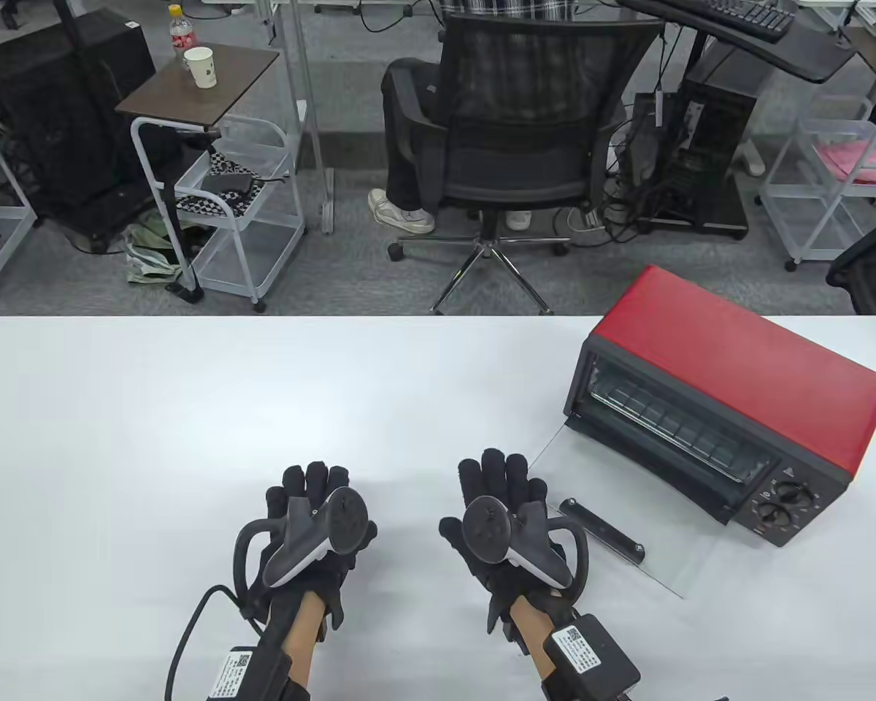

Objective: Close oven door by handle

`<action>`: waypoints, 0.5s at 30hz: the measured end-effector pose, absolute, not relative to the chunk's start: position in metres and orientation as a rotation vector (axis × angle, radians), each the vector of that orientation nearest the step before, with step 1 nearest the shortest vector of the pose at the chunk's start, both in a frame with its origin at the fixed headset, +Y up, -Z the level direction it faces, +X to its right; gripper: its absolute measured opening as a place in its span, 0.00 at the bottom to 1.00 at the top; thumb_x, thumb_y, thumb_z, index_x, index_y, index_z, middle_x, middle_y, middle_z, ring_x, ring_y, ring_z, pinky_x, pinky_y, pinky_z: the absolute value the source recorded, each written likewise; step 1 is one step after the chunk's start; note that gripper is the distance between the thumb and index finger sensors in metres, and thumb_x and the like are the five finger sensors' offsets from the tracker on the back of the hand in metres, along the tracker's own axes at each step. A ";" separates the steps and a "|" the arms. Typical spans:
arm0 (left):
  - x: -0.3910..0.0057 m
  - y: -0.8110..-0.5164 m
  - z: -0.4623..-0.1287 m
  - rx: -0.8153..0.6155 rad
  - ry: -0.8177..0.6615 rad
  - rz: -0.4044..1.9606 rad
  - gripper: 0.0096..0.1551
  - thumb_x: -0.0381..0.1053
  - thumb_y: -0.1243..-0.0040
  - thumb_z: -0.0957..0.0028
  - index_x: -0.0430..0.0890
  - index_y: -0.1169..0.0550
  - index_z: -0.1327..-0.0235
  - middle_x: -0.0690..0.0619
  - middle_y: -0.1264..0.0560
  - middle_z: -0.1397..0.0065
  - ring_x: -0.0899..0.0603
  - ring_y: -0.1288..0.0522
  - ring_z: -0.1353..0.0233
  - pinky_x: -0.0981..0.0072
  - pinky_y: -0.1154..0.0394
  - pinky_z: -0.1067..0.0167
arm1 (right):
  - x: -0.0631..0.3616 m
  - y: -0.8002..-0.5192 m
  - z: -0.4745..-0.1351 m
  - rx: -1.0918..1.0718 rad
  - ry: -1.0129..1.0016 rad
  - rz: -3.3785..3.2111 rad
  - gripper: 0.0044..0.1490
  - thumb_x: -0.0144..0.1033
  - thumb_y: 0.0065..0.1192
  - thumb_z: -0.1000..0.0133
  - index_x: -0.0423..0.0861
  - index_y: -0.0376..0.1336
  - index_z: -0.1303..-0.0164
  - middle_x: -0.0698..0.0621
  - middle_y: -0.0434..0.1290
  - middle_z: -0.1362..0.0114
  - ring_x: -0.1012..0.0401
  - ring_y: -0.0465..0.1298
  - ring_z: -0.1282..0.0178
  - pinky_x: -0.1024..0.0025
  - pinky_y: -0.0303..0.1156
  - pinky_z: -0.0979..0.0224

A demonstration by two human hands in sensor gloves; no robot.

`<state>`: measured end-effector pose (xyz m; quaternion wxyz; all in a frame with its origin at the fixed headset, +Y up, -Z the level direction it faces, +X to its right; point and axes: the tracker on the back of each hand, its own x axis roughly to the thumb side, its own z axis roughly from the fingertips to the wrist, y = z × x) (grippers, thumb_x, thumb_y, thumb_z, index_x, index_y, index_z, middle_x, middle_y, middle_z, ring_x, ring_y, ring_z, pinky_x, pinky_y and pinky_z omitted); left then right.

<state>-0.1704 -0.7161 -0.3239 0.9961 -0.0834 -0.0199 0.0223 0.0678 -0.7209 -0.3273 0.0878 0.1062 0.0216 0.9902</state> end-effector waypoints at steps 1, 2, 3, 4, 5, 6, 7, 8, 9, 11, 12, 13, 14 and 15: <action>-0.170 -0.716 -0.324 -0.170 -0.040 0.046 0.51 0.69 0.50 0.43 0.46 0.51 0.17 0.37 0.53 0.13 0.28 0.55 0.17 0.37 0.58 0.31 | 0.068 -0.721 -0.327 0.317 0.065 2.949 0.50 0.64 0.41 0.45 0.52 0.32 0.21 0.40 0.34 0.12 0.43 0.35 0.18 0.41 0.41 0.21; -0.170 -0.716 -0.324 -0.173 -0.041 0.046 0.51 0.69 0.50 0.43 0.46 0.51 0.17 0.37 0.53 0.13 0.28 0.56 0.17 0.37 0.58 0.30 | 0.068 -0.721 -0.327 0.320 0.065 2.952 0.50 0.64 0.41 0.45 0.52 0.32 0.21 0.40 0.34 0.12 0.43 0.35 0.18 0.41 0.41 0.21; -0.170 -0.716 -0.324 -0.174 -0.041 0.045 0.51 0.69 0.50 0.43 0.46 0.51 0.17 0.37 0.52 0.13 0.28 0.55 0.17 0.37 0.58 0.30 | 0.068 -0.721 -0.327 0.324 0.060 2.951 0.50 0.64 0.41 0.45 0.53 0.32 0.21 0.40 0.34 0.12 0.43 0.35 0.18 0.41 0.41 0.21; -0.170 -0.716 -0.324 -0.173 -0.040 0.044 0.51 0.69 0.50 0.43 0.46 0.51 0.17 0.37 0.52 0.13 0.28 0.55 0.17 0.37 0.58 0.31 | 0.067 -0.720 -0.327 0.328 0.052 2.946 0.50 0.64 0.41 0.45 0.52 0.33 0.21 0.40 0.35 0.12 0.43 0.35 0.18 0.41 0.41 0.21; -0.170 -0.715 -0.324 -0.172 -0.040 0.045 0.51 0.69 0.50 0.43 0.46 0.51 0.17 0.37 0.53 0.13 0.28 0.55 0.17 0.37 0.58 0.30 | 0.067 -0.719 -0.326 0.332 0.038 2.940 0.50 0.64 0.42 0.45 0.52 0.33 0.21 0.41 0.35 0.12 0.43 0.35 0.18 0.41 0.41 0.21; -0.171 -0.714 -0.324 -0.172 -0.040 0.047 0.51 0.69 0.50 0.43 0.46 0.51 0.17 0.37 0.52 0.13 0.28 0.56 0.17 0.36 0.58 0.30 | 0.066 -0.718 -0.326 0.335 0.030 2.937 0.50 0.64 0.42 0.45 0.53 0.33 0.21 0.41 0.35 0.12 0.43 0.36 0.18 0.41 0.42 0.21; -0.171 -0.714 -0.323 -0.171 -0.039 0.055 0.51 0.69 0.50 0.43 0.46 0.51 0.17 0.37 0.53 0.13 0.28 0.55 0.17 0.36 0.58 0.30 | 0.066 -0.717 -0.324 0.344 0.011 2.930 0.49 0.64 0.42 0.45 0.53 0.34 0.21 0.41 0.36 0.12 0.43 0.36 0.18 0.42 0.42 0.20; -0.171 -0.714 -0.323 -0.171 -0.039 0.058 0.51 0.69 0.50 0.43 0.46 0.51 0.17 0.37 0.53 0.13 0.28 0.55 0.17 0.36 0.58 0.30 | 0.066 -0.715 -0.323 0.350 -0.004 2.924 0.49 0.64 0.43 0.45 0.53 0.35 0.20 0.41 0.37 0.12 0.43 0.37 0.18 0.42 0.42 0.20; -0.171 -0.714 -0.324 -0.172 -0.039 0.061 0.51 0.69 0.50 0.43 0.46 0.51 0.17 0.37 0.53 0.13 0.28 0.55 0.17 0.36 0.58 0.30 | 0.065 -0.714 -0.322 0.356 -0.020 2.919 0.49 0.63 0.43 0.45 0.53 0.36 0.20 0.41 0.38 0.12 0.44 0.38 0.18 0.43 0.43 0.20; -0.172 -0.713 -0.324 -0.172 -0.040 0.064 0.51 0.69 0.50 0.43 0.46 0.51 0.17 0.37 0.52 0.13 0.28 0.55 0.17 0.36 0.58 0.30 | 0.067 -0.706 -0.318 0.374 -0.072 2.901 0.47 0.62 0.45 0.45 0.54 0.38 0.21 0.42 0.40 0.12 0.44 0.40 0.18 0.44 0.45 0.20; -0.172 -0.712 -0.324 -0.171 -0.041 0.067 0.51 0.69 0.50 0.43 0.46 0.51 0.17 0.37 0.53 0.13 0.28 0.55 0.17 0.36 0.58 0.30 | 0.068 -0.703 -0.316 0.382 -0.097 2.886 0.47 0.62 0.46 0.45 0.54 0.39 0.21 0.42 0.42 0.12 0.44 0.41 0.17 0.44 0.46 0.20; -0.172 -0.711 -0.324 -0.170 -0.041 0.076 0.51 0.69 0.50 0.43 0.46 0.51 0.17 0.37 0.52 0.13 0.28 0.55 0.17 0.36 0.58 0.30 | 0.070 -0.698 -0.314 0.395 -0.114 2.874 0.46 0.61 0.47 0.45 0.54 0.41 0.21 0.43 0.43 0.12 0.45 0.43 0.17 0.44 0.47 0.20; -0.173 -0.711 -0.324 -0.170 -0.041 0.082 0.51 0.69 0.50 0.43 0.46 0.51 0.17 0.37 0.52 0.13 0.28 0.55 0.17 0.36 0.58 0.30 | 0.073 -0.695 -0.313 0.400 -0.125 2.868 0.45 0.60 0.47 0.45 0.54 0.42 0.21 0.43 0.45 0.12 0.45 0.44 0.17 0.45 0.48 0.20; -0.173 -0.711 -0.324 -0.172 -0.042 0.087 0.51 0.69 0.49 0.43 0.46 0.51 0.17 0.37 0.53 0.13 0.28 0.55 0.17 0.36 0.58 0.30 | 0.078 -0.690 -0.311 0.406 -0.139 2.852 0.44 0.60 0.48 0.45 0.54 0.44 0.22 0.43 0.47 0.12 0.45 0.47 0.17 0.45 0.50 0.20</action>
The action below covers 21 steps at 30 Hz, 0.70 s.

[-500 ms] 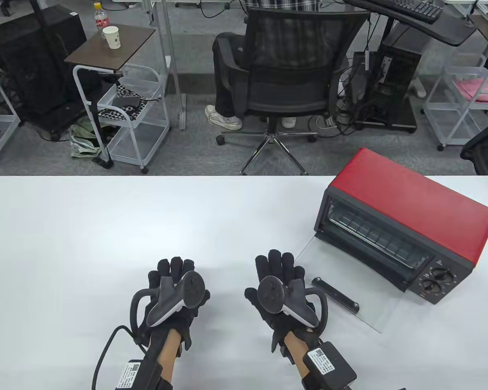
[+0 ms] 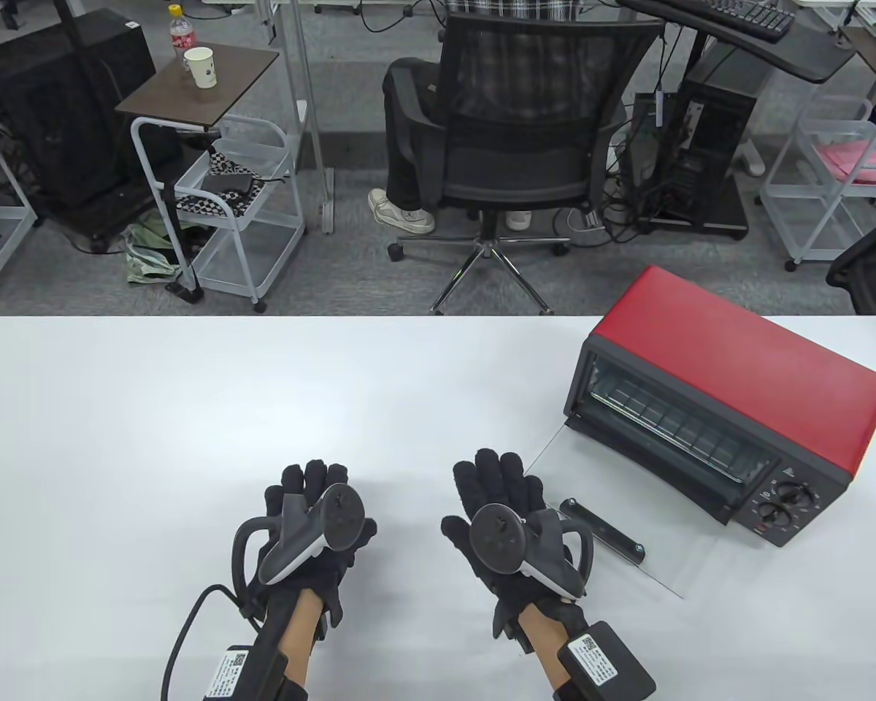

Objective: Close oven door by handle

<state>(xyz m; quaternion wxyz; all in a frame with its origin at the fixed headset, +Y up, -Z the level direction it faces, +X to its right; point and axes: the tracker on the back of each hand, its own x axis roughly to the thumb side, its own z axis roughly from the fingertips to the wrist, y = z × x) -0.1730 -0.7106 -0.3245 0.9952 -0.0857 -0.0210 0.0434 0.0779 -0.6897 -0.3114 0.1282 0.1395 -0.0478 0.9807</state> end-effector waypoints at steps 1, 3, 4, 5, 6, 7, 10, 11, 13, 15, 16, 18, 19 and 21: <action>-0.173 -0.710 -0.325 -0.172 -0.043 0.088 0.51 0.69 0.49 0.43 0.46 0.51 0.17 0.37 0.52 0.13 0.28 0.55 0.17 0.36 0.58 0.30 | 0.084 -0.684 -0.310 0.409 -0.138 2.832 0.41 0.58 0.50 0.45 0.54 0.48 0.23 0.43 0.51 0.13 0.46 0.51 0.17 0.46 0.53 0.20; -0.173 -0.710 -0.325 -0.175 -0.044 0.087 0.51 0.69 0.49 0.43 0.46 0.51 0.17 0.37 0.53 0.13 0.28 0.55 0.17 0.37 0.58 0.30 | 0.098 -0.677 -0.307 0.382 -0.144 2.799 0.39 0.56 0.53 0.45 0.54 0.51 0.24 0.44 0.55 0.14 0.46 0.55 0.18 0.47 0.56 0.21; -0.174 -0.710 -0.326 -0.176 -0.045 0.087 0.51 0.69 0.49 0.43 0.46 0.51 0.17 0.37 0.52 0.13 0.28 0.55 0.17 0.37 0.58 0.30 | 0.108 -0.674 -0.305 0.376 -0.148 2.781 0.38 0.54 0.55 0.45 0.54 0.53 0.25 0.44 0.58 0.15 0.46 0.59 0.19 0.48 0.58 0.21; -0.174 -0.710 -0.326 -0.179 -0.046 0.088 0.51 0.69 0.49 0.43 0.46 0.51 0.17 0.37 0.52 0.13 0.28 0.55 0.17 0.37 0.58 0.30 | 0.121 -0.672 -0.303 0.356 -0.128 2.781 0.36 0.52 0.57 0.46 0.54 0.57 0.27 0.44 0.62 0.17 0.47 0.63 0.21 0.50 0.62 0.23; -0.173 -0.710 -0.326 -0.181 -0.047 0.088 0.51 0.69 0.49 0.43 0.46 0.51 0.17 0.37 0.52 0.13 0.28 0.55 0.17 0.37 0.58 0.30 | 0.129 -0.672 -0.302 0.334 -0.114 2.791 0.34 0.51 0.59 0.46 0.54 0.58 0.29 0.45 0.64 0.18 0.48 0.66 0.22 0.50 0.64 0.23; -0.173 -0.710 -0.327 -0.183 -0.048 0.088 0.51 0.69 0.49 0.43 0.46 0.51 0.17 0.37 0.52 0.13 0.28 0.55 0.17 0.37 0.58 0.30 | 0.137 -0.673 -0.301 0.317 -0.102 2.804 0.32 0.50 0.60 0.46 0.54 0.61 0.31 0.45 0.68 0.20 0.49 0.69 0.24 0.51 0.66 0.24; -0.172 -0.710 -0.327 -0.185 -0.053 0.082 0.51 0.69 0.49 0.43 0.46 0.51 0.17 0.37 0.53 0.13 0.28 0.55 0.17 0.37 0.58 0.30 | 0.170 -0.688 -0.298 0.219 0.056 2.889 0.25 0.46 0.65 0.47 0.55 0.67 0.40 0.48 0.78 0.30 0.52 0.78 0.34 0.55 0.74 0.32; -0.171 -0.710 -0.328 -0.186 -0.055 0.078 0.51 0.69 0.49 0.43 0.46 0.51 0.17 0.37 0.52 0.13 0.28 0.55 0.17 0.37 0.58 0.30 | 0.177 -0.693 -0.298 0.188 0.112 2.916 0.24 0.46 0.65 0.48 0.54 0.68 0.41 0.48 0.80 0.33 0.53 0.80 0.38 0.56 0.76 0.34; -0.170 -0.709 -0.327 -0.188 -0.058 0.072 0.51 0.69 0.49 0.43 0.46 0.51 0.17 0.37 0.53 0.13 0.28 0.55 0.17 0.37 0.58 0.30 | 0.192 -0.705 -0.298 0.099 0.240 2.973 0.23 0.46 0.66 0.48 0.54 0.70 0.44 0.49 0.83 0.39 0.54 0.82 0.44 0.58 0.77 0.39; -0.169 -0.708 -0.326 -0.184 -0.062 0.069 0.51 0.69 0.49 0.43 0.46 0.51 0.17 0.37 0.53 0.13 0.28 0.55 0.17 0.37 0.58 0.30 | 0.207 -0.720 -0.299 -0.036 0.402 3.019 0.23 0.45 0.66 0.48 0.52 0.70 0.44 0.50 0.84 0.44 0.56 0.83 0.49 0.59 0.78 0.42; -0.169 -0.708 -0.325 -0.185 -0.062 0.069 0.51 0.69 0.49 0.43 0.45 0.51 0.17 0.37 0.53 0.13 0.28 0.55 0.17 0.37 0.58 0.30 | 0.211 -0.726 -0.299 -0.092 0.446 3.031 0.23 0.45 0.66 0.48 0.52 0.70 0.44 0.50 0.85 0.46 0.56 0.83 0.50 0.60 0.79 0.44; -0.168 -0.708 -0.324 -0.188 -0.063 0.070 0.51 0.68 0.49 0.43 0.45 0.51 0.17 0.37 0.53 0.13 0.28 0.55 0.17 0.37 0.58 0.30 | 0.221 -0.735 -0.301 -0.232 0.563 3.049 0.23 0.45 0.66 0.48 0.50 0.71 0.45 0.51 0.86 0.52 0.58 0.84 0.56 0.61 0.80 0.48; -0.168 -0.709 -0.324 -0.191 -0.062 0.070 0.51 0.68 0.49 0.43 0.45 0.52 0.17 0.37 0.53 0.13 0.27 0.56 0.17 0.37 0.58 0.30 | 0.223 -0.736 -0.301 -0.265 0.589 3.053 0.23 0.45 0.65 0.47 0.50 0.71 0.45 0.52 0.86 0.53 0.59 0.84 0.57 0.62 0.81 0.49; -0.168 -0.709 -0.323 -0.198 -0.060 0.061 0.51 0.68 0.49 0.43 0.45 0.52 0.17 0.37 0.53 0.13 0.28 0.56 0.17 0.37 0.58 0.30 | 0.231 -0.740 -0.302 -0.397 0.625 3.066 0.23 0.45 0.65 0.47 0.49 0.70 0.44 0.52 0.87 0.55 0.60 0.85 0.59 0.63 0.82 0.52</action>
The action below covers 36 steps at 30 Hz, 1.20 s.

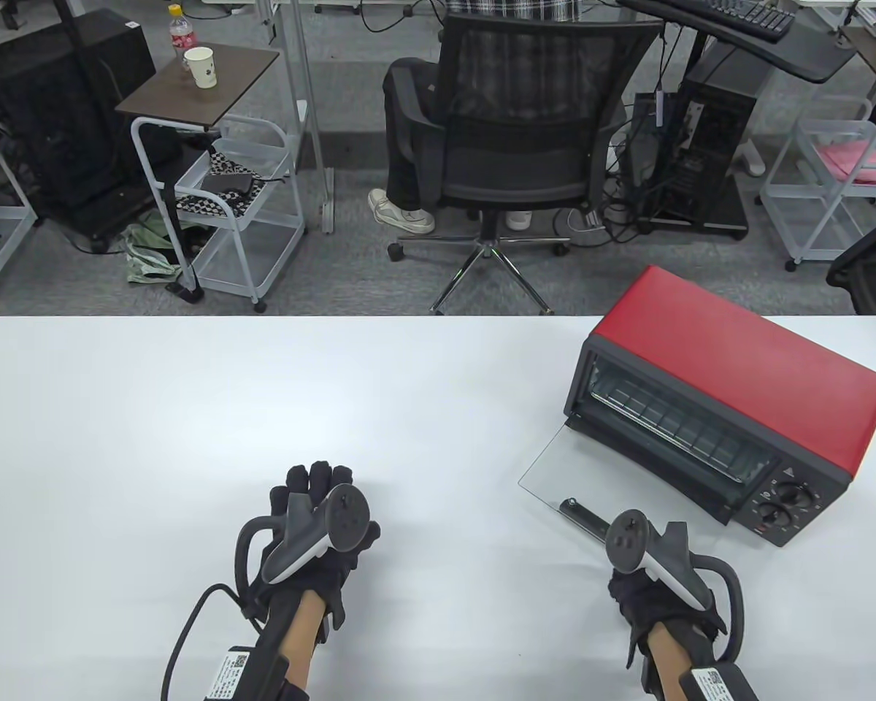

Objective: Close oven door by handle

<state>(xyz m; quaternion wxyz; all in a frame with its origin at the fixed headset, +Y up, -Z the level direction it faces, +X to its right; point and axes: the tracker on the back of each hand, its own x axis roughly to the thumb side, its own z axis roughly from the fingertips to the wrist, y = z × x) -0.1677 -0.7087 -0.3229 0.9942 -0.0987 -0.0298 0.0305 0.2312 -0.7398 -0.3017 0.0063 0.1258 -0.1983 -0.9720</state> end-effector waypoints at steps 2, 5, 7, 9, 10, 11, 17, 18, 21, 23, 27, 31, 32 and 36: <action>-0.167 -0.708 -0.323 -0.199 -0.059 0.054 0.51 0.68 0.49 0.43 0.45 0.52 0.17 0.36 0.53 0.13 0.27 0.56 0.17 0.37 0.58 0.30 | 0.235 -0.742 -0.300 0.465 -0.658 -3.034 0.23 0.44 0.65 0.46 0.49 0.70 0.43 0.53 0.87 0.56 0.61 0.86 0.60 0.64 0.82 0.52; -0.167 -0.708 -0.322 -0.203 -0.059 0.045 0.51 0.68 0.49 0.43 0.45 0.52 0.17 0.36 0.53 0.13 0.27 0.56 0.17 0.36 0.58 0.30 | 0.233 -0.742 -0.298 0.530 -0.642 -3.027 0.23 0.43 0.65 0.45 0.47 0.69 0.42 0.53 0.87 0.56 0.60 0.86 0.60 0.63 0.83 0.53; -0.166 -0.708 -0.322 -0.204 -0.059 0.039 0.51 0.68 0.49 0.43 0.45 0.52 0.17 0.36 0.53 0.13 0.27 0.56 0.17 0.36 0.58 0.30 | 0.228 -0.743 -0.295 0.605 -0.708 -2.986 0.26 0.42 0.63 0.44 0.45 0.65 0.37 0.52 0.87 0.54 0.59 0.86 0.58 0.62 0.82 0.50; -0.166 -0.708 -0.322 -0.206 -0.059 0.039 0.51 0.68 0.49 0.43 0.45 0.52 0.17 0.36 0.53 0.13 0.27 0.56 0.18 0.36 0.58 0.30 | 0.226 -0.746 -0.294 0.640 -0.767 -2.938 0.30 0.42 0.60 0.42 0.44 0.59 0.32 0.54 0.85 0.51 0.59 0.85 0.54 0.61 0.81 0.47; -0.166 -0.708 -0.321 -0.209 -0.058 0.040 0.51 0.68 0.49 0.43 0.45 0.52 0.17 0.36 0.54 0.13 0.27 0.56 0.18 0.36 0.58 0.30 | 0.226 -0.747 -0.293 0.667 -0.800 -2.929 0.31 0.41 0.58 0.41 0.43 0.55 0.30 0.53 0.83 0.49 0.58 0.84 0.52 0.60 0.80 0.45; -0.166 -0.709 -0.321 -0.211 -0.057 0.041 0.51 0.68 0.49 0.43 0.45 0.52 0.17 0.36 0.54 0.13 0.27 0.56 0.18 0.36 0.58 0.30 | 0.225 -0.748 -0.292 0.680 -0.826 -2.925 0.33 0.41 0.56 0.41 0.41 0.53 0.29 0.53 0.82 0.47 0.57 0.83 0.51 0.59 0.80 0.43; -0.167 -0.709 -0.321 -0.211 -0.050 0.043 0.51 0.68 0.49 0.43 0.45 0.53 0.17 0.36 0.54 0.13 0.27 0.56 0.18 0.36 0.58 0.30 | 0.222 -0.745 -0.288 0.685 -0.818 -2.931 0.44 0.44 0.48 0.40 0.34 0.36 0.25 0.47 0.75 0.35 0.54 0.79 0.42 0.56 0.75 0.36; -0.167 -0.709 -0.322 -0.211 -0.050 0.043 0.51 0.68 0.49 0.43 0.45 0.53 0.17 0.36 0.54 0.13 0.27 0.57 0.18 0.36 0.58 0.30 | 0.223 -0.744 -0.288 0.683 -0.801 -2.962 0.45 0.44 0.47 0.40 0.34 0.35 0.25 0.45 0.73 0.32 0.54 0.78 0.40 0.56 0.75 0.35; -0.167 -0.709 -0.322 -0.210 -0.050 0.039 0.51 0.68 0.49 0.43 0.45 0.53 0.17 0.36 0.54 0.13 0.27 0.57 0.18 0.36 0.58 0.30 | 0.228 -0.741 -0.288 0.710 -0.720 -3.120 0.48 0.46 0.45 0.40 0.33 0.30 0.26 0.38 0.65 0.23 0.50 0.76 0.35 0.52 0.72 0.32; -0.167 -0.709 -0.322 -0.212 -0.050 0.034 0.51 0.68 0.49 0.43 0.45 0.53 0.17 0.36 0.54 0.13 0.27 0.57 0.18 0.36 0.58 0.30 | 0.232 -0.738 -0.288 0.722 -0.667 -3.195 0.48 0.46 0.45 0.40 0.33 0.31 0.26 0.36 0.62 0.21 0.49 0.75 0.33 0.51 0.71 0.31; -0.167 -0.709 -0.321 -0.214 -0.049 0.027 0.52 0.68 0.49 0.43 0.44 0.53 0.17 0.36 0.54 0.13 0.27 0.57 0.18 0.36 0.58 0.30 | 0.239 -0.732 -0.287 0.767 -0.513 -3.352 0.47 0.46 0.44 0.40 0.34 0.33 0.24 0.35 0.60 0.19 0.49 0.74 0.32 0.51 0.71 0.31; -0.167 -0.709 -0.321 -0.215 -0.046 0.030 0.52 0.68 0.49 0.43 0.45 0.53 0.17 0.36 0.55 0.13 0.27 0.57 0.18 0.36 0.58 0.30 | 0.245 -0.722 -0.286 0.811 -0.269 -3.461 0.45 0.46 0.45 0.41 0.33 0.39 0.23 0.35 0.63 0.21 0.49 0.75 0.33 0.51 0.72 0.32; -0.168 -0.709 -0.321 -0.213 -0.045 0.030 0.51 0.68 0.49 0.43 0.44 0.53 0.17 0.36 0.55 0.13 0.27 0.57 0.18 0.36 0.58 0.30 | 0.247 -0.721 -0.286 0.827 -0.213 -3.481 0.45 0.46 0.45 0.41 0.34 0.40 0.23 0.35 0.63 0.21 0.50 0.76 0.34 0.52 0.72 0.32; -0.168 -0.709 -0.321 -0.213 -0.044 0.035 0.51 0.68 0.49 0.42 0.45 0.53 0.17 0.36 0.55 0.13 0.27 0.57 0.18 0.36 0.58 0.30 | 0.255 -0.715 -0.288 0.905 -0.016 -3.567 0.42 0.45 0.47 0.42 0.35 0.46 0.24 0.36 0.68 0.24 0.50 0.77 0.36 0.51 0.73 0.33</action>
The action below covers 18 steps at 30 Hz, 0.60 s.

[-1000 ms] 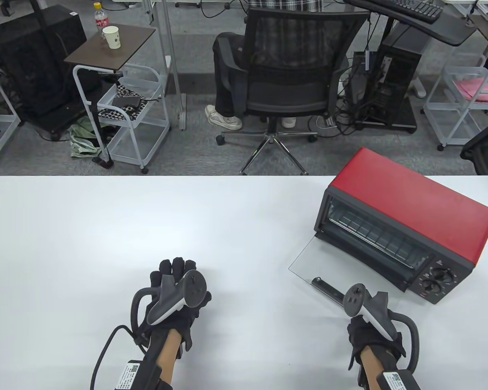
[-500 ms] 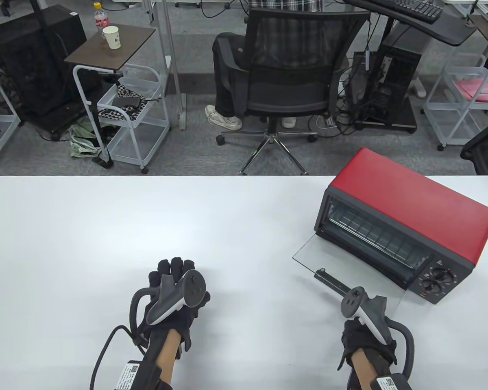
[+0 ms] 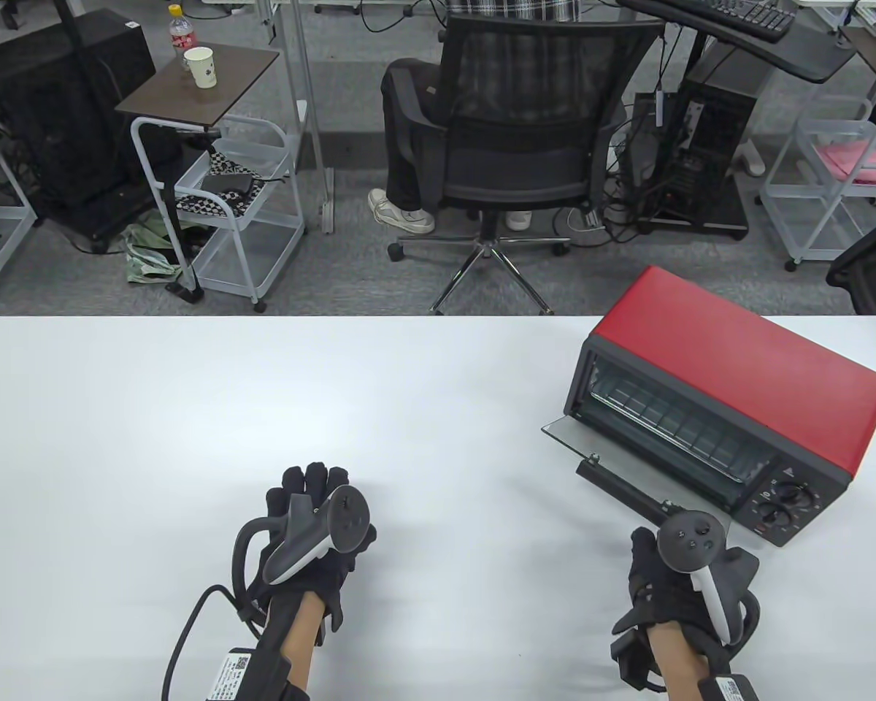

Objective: Close oven door by handle

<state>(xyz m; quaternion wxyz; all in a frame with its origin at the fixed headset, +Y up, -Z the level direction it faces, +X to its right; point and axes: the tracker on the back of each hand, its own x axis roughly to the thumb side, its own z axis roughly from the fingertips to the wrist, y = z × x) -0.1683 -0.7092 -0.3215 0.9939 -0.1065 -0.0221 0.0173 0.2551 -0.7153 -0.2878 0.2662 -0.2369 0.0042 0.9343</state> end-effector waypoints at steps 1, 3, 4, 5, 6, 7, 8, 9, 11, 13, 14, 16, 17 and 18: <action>-0.168 -0.709 -0.321 -0.214 -0.044 0.035 0.51 0.68 0.49 0.42 0.45 0.53 0.17 0.36 0.55 0.13 0.27 0.57 0.18 0.36 0.58 0.30 | 0.257 -0.713 -0.289 -0.649 -0.013 2.501 0.41 0.45 0.47 0.42 0.35 0.48 0.24 0.36 0.69 0.25 0.50 0.78 0.36 0.52 0.73 0.34; -0.169 -0.709 -0.322 -0.214 -0.046 0.038 0.52 0.68 0.49 0.43 0.44 0.53 0.17 0.36 0.55 0.13 0.27 0.57 0.18 0.36 0.58 0.30 | 0.261 -0.710 -0.291 -0.674 -0.044 2.483 0.39 0.46 0.47 0.42 0.37 0.51 0.25 0.37 0.71 0.26 0.50 0.78 0.37 0.52 0.74 0.34; -0.169 -0.709 -0.322 -0.213 -0.046 0.039 0.51 0.68 0.49 0.42 0.45 0.53 0.17 0.36 0.55 0.13 0.27 0.57 0.18 0.36 0.58 0.30 | 0.263 -0.708 -0.292 -0.681 -0.055 2.478 0.39 0.46 0.47 0.42 0.38 0.52 0.25 0.38 0.72 0.26 0.50 0.79 0.38 0.52 0.75 0.35; -0.168 -0.709 -0.322 -0.213 -0.047 0.040 0.51 0.68 0.49 0.43 0.45 0.53 0.17 0.36 0.55 0.13 0.27 0.57 0.18 0.36 0.58 0.30 | 0.265 -0.706 -0.293 -0.687 -0.065 2.467 0.38 0.46 0.47 0.42 0.38 0.53 0.26 0.38 0.72 0.27 0.51 0.79 0.38 0.53 0.75 0.35; -0.168 -0.710 -0.322 -0.214 -0.047 0.040 0.51 0.68 0.49 0.42 0.45 0.53 0.17 0.36 0.55 0.13 0.27 0.57 0.18 0.36 0.58 0.30 | 0.267 -0.704 -0.294 -0.693 -0.075 2.454 0.38 0.47 0.48 0.42 0.39 0.54 0.26 0.39 0.73 0.28 0.51 0.79 0.39 0.53 0.75 0.35; -0.168 -0.710 -0.322 -0.215 -0.047 0.039 0.51 0.68 0.49 0.42 0.45 0.53 0.17 0.36 0.55 0.13 0.27 0.57 0.18 0.36 0.58 0.30 | 0.269 -0.703 -0.295 -0.694 -0.080 2.448 0.37 0.47 0.48 0.42 0.39 0.55 0.27 0.39 0.74 0.28 0.51 0.80 0.39 0.53 0.75 0.35; -0.168 -0.710 -0.323 -0.216 -0.047 0.037 0.51 0.68 0.49 0.42 0.45 0.53 0.17 0.36 0.55 0.13 0.27 0.57 0.18 0.36 0.58 0.30 | 0.271 -0.702 -0.297 -0.701 -0.083 2.439 0.37 0.47 0.48 0.42 0.39 0.56 0.27 0.40 0.74 0.29 0.52 0.80 0.39 0.53 0.75 0.36; -0.168 -0.710 -0.323 -0.218 -0.047 0.035 0.51 0.68 0.49 0.42 0.45 0.53 0.17 0.36 0.55 0.13 0.27 0.57 0.18 0.36 0.58 0.30 | 0.273 -0.701 -0.298 -0.704 -0.092 2.433 0.36 0.47 0.49 0.42 0.40 0.57 0.28 0.40 0.75 0.30 0.52 0.80 0.40 0.53 0.76 0.36; -0.169 -0.711 -0.324 -0.218 -0.045 0.032 0.51 0.68 0.50 0.42 0.45 0.53 0.17 0.36 0.55 0.13 0.27 0.57 0.18 0.36 0.58 0.30 | 0.278 -0.699 -0.302 -0.714 -0.097 2.419 0.34 0.47 0.49 0.42 0.42 0.59 0.29 0.42 0.77 0.31 0.52 0.81 0.41 0.54 0.76 0.36; -0.169 -0.711 -0.325 -0.218 -0.042 0.034 0.51 0.68 0.50 0.42 0.45 0.53 0.17 0.36 0.55 0.13 0.27 0.57 0.18 0.36 0.58 0.30 | 0.282 -0.697 -0.305 -0.710 -0.108 2.398 0.34 0.47 0.49 0.42 0.42 0.59 0.30 0.42 0.77 0.32 0.52 0.81 0.41 0.54 0.76 0.36; -0.170 -0.712 -0.325 -0.219 -0.041 0.035 0.51 0.68 0.50 0.42 0.45 0.53 0.17 0.36 0.55 0.13 0.27 0.57 0.18 0.36 0.58 0.30 | 0.282 -0.696 -0.306 -0.709 -0.111 2.392 0.34 0.47 0.49 0.42 0.42 0.59 0.30 0.42 0.77 0.32 0.52 0.81 0.41 0.54 0.76 0.36; -0.171 -0.714 -0.327 -0.228 -0.036 0.031 0.51 0.68 0.50 0.42 0.45 0.53 0.17 0.36 0.55 0.13 0.27 0.57 0.18 0.36 0.58 0.30 | 0.286 -0.693 -0.310 -0.709 -0.117 2.379 0.34 0.47 0.49 0.42 0.41 0.59 0.30 0.42 0.77 0.32 0.52 0.81 0.41 0.54 0.76 0.36; -0.171 -0.714 -0.327 -0.230 -0.034 0.027 0.51 0.68 0.50 0.42 0.45 0.54 0.17 0.36 0.55 0.13 0.27 0.58 0.18 0.36 0.58 0.30 | 0.287 -0.691 -0.312 -0.709 -0.119 2.380 0.34 0.47 0.49 0.42 0.41 0.59 0.30 0.42 0.77 0.32 0.52 0.81 0.41 0.54 0.76 0.36; -0.171 -0.715 -0.328 -0.231 -0.033 0.023 0.51 0.68 0.50 0.42 0.45 0.54 0.17 0.36 0.55 0.13 0.27 0.58 0.18 0.36 0.58 0.30 | 0.289 -0.689 -0.314 -0.709 -0.121 2.381 0.35 0.47 0.49 0.42 0.41 0.59 0.30 0.42 0.77 0.32 0.52 0.81 0.41 0.54 0.76 0.36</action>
